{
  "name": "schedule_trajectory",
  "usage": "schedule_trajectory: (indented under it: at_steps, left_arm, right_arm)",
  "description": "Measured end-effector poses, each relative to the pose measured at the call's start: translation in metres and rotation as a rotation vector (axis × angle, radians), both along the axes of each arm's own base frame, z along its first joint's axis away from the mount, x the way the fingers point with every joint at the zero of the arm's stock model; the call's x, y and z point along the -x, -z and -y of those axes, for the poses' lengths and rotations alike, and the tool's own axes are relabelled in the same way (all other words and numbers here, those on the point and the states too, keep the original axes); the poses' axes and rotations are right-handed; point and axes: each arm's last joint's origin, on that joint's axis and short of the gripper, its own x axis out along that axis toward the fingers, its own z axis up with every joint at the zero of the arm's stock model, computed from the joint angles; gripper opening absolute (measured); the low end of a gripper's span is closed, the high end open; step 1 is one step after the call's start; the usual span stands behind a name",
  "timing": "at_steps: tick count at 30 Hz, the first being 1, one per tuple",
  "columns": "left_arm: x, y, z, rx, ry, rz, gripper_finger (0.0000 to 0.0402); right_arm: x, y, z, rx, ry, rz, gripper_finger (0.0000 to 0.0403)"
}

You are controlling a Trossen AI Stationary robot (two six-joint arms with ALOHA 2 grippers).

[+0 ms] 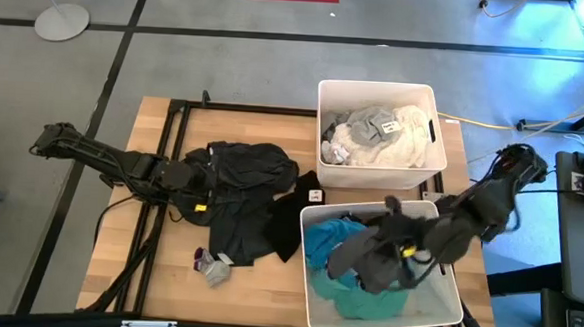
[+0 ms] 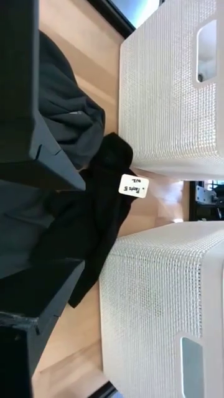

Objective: Sort clothes
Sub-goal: Put the gray underwear into the bottom white laundry bin

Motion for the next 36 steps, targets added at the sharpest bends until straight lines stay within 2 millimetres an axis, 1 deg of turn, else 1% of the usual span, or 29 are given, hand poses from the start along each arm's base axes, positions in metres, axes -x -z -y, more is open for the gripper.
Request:
schedule_trajectory:
  at_steps: [3,6,8,12,14,16,21,25,28,32,36]
  left_arm:
    - [-0.001,-0.001,0.000,0.009,-0.002,0.015,0.0178]
    - [-0.001,-0.001,0.000,0.014,-0.004,0.017,0.0178]
    - [-0.001,-0.001,0.000,0.020,-0.007,0.017,0.0178]
    - [-0.001,-0.001,0.000,0.033,-0.013,0.018,0.0178]
    - [-0.001,-0.001,0.000,0.033,-0.013,0.017,0.0178]
    - [0.000,-0.001,0.000,0.033,-0.013,0.015,0.0178]
    - [0.000,-0.001,0.000,0.035,-0.014,0.014,0.0178]
    - [-0.002,0.001,0.000,0.033,-0.014,0.003,0.0178]
    - [-0.006,0.004,0.002,0.031,-0.016,-0.016,0.0178]
    - [-0.020,0.009,0.005,0.028,-0.013,-0.004,0.0178]
    - [-0.040,0.018,0.010,0.001,0.000,0.003,0.0178]
  right_arm:
    - [-0.007,0.027,-0.006,0.001,0.043,-0.066,0.0024]
    - [-0.013,0.062,-0.007,0.048,0.124,-0.141,0.0024]
    - [-0.020,0.086,-0.005,0.080,0.180,-0.180,0.0024]
    - [-0.031,0.127,0.004,0.076,0.282,-0.237,0.0024]
    - [-0.036,0.144,0.008,0.066,0.320,-0.265,0.0025]
    - [-0.040,0.157,0.015,0.060,0.344,-0.302,0.0033]
    - [-0.049,0.175,0.025,0.009,0.389,-0.386,0.0080]
    - [-0.054,0.185,0.027,0.008,0.401,-0.398,0.0132]
    - [-0.055,0.187,0.027,0.009,0.404,-0.403,0.0173]
    - [-0.056,0.186,0.026,0.006,0.400,-0.379,0.0210]
    - [-0.058,0.185,0.025,0.013,0.387,-0.356,0.0224]
